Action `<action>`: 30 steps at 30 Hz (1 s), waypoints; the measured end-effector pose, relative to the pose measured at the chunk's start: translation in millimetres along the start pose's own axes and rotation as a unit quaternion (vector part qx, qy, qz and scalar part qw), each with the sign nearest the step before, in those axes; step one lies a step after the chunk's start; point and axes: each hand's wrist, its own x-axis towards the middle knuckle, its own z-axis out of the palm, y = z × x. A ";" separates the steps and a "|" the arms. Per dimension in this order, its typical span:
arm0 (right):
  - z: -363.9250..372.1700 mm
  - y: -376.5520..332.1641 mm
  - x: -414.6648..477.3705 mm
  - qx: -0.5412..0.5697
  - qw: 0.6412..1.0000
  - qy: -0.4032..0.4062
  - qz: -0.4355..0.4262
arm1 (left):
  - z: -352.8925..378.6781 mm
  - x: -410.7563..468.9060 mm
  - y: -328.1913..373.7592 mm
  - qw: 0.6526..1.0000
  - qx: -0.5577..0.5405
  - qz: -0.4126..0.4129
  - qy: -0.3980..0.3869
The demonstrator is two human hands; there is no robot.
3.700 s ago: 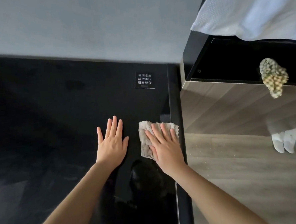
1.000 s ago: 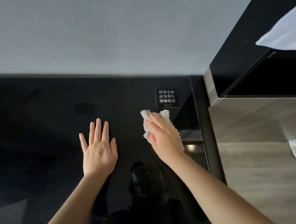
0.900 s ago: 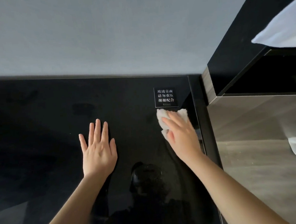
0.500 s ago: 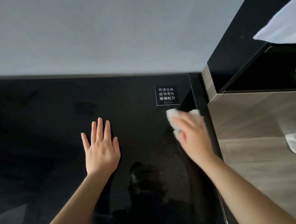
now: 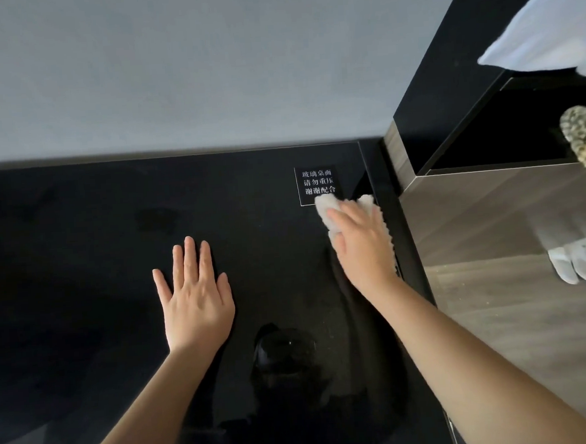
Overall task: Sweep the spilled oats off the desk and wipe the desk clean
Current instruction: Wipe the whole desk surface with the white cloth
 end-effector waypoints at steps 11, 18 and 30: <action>8.3 -26.7 25.3 0.087 0.994 0.043 -0.058 | -0.4 -0.4 1.3 1.000 0.001 0.000 0.000; 18.6 -83.2 47.1 0.104 0.991 -0.042 -0.077 | 1.8 1.8 1.7 1.000 -0.002 -0.006 -0.001; 9.1 -33.5 23.3 0.131 0.991 -0.017 -0.026 | 1.4 0.9 1.9 1.000 -0.020 -0.010 0.020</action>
